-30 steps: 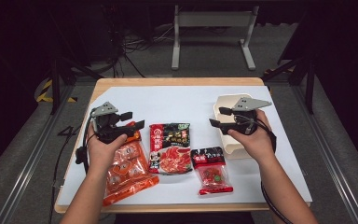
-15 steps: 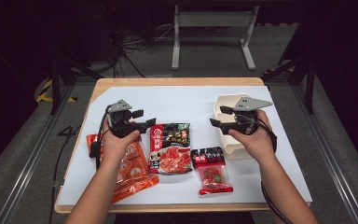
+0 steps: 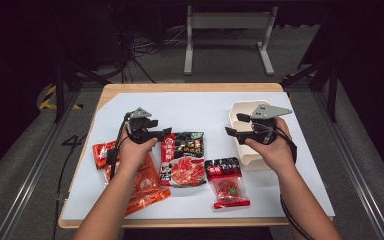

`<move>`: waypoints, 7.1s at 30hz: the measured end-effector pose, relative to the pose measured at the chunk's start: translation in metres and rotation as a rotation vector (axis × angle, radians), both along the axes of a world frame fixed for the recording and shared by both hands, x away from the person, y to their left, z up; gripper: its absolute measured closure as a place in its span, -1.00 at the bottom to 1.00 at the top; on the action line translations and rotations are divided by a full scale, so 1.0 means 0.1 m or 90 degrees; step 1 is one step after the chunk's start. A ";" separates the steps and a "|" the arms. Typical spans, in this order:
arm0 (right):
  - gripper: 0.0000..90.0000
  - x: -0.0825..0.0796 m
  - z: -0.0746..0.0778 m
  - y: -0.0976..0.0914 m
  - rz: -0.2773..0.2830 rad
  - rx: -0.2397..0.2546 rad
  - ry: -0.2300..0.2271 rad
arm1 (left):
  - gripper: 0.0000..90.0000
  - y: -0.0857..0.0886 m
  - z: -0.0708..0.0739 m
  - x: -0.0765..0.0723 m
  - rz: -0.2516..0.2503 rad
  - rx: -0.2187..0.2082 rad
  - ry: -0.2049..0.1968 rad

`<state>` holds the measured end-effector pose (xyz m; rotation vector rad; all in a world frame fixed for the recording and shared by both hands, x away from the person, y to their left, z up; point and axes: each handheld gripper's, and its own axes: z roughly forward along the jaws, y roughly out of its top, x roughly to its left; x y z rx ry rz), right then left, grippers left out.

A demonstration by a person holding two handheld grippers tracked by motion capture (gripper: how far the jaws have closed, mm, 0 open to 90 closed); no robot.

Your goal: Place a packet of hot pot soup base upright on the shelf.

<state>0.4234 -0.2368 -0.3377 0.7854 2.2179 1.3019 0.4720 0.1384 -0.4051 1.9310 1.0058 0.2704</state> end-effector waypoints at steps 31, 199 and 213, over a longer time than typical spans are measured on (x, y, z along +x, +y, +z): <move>-0.27 0.01 -0.03 0.03 -0.001 -0.004 0.002 | 0.04 -0.12 -0.34 0.17 -0.005 0.069 0.141; 0.78 0.31 0.91 0.49 0.219 -0.054 0.119 | 0.13 -0.18 0.87 -0.86 -0.026 -0.153 -0.189; 0.78 0.45 1.10 0.21 0.179 -0.029 0.090 | -0.12 0.06 0.76 -0.93 -0.005 -0.102 -0.166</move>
